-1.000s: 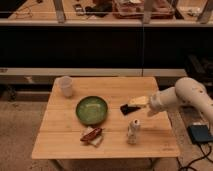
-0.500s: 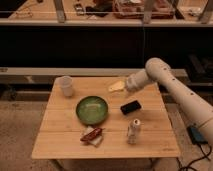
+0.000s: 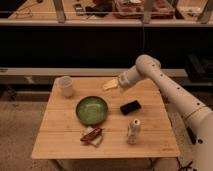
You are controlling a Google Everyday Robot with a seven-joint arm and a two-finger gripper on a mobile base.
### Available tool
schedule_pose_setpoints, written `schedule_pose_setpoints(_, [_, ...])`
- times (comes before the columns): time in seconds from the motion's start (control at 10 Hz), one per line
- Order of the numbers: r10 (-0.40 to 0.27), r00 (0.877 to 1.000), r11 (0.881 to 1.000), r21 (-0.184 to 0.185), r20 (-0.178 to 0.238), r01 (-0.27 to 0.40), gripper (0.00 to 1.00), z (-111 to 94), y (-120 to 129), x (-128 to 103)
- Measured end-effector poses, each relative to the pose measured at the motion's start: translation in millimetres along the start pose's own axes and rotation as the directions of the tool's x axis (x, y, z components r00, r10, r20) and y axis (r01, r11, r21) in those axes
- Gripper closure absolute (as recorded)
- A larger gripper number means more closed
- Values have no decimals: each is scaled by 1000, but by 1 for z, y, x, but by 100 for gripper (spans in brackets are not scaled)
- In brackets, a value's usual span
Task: Pick up the ceramic bowl
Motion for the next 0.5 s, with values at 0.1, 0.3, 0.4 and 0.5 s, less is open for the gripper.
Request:
schedule_pose_setpoints(0.1, [-3, 1000, 1000, 1, 4, 3, 20, 2, -2, 0])
schedule_pose_setpoints(0.3, [-33, 998, 999, 33, 51, 31, 20, 15, 0, -7])
schedule_pose_setpoints(0.4, [-63, 994, 996, 62, 84, 58, 20, 28, -2, -10])
schedule_pose_setpoints(0.5, [-87, 990, 994, 81, 108, 79, 20, 39, -3, -11])
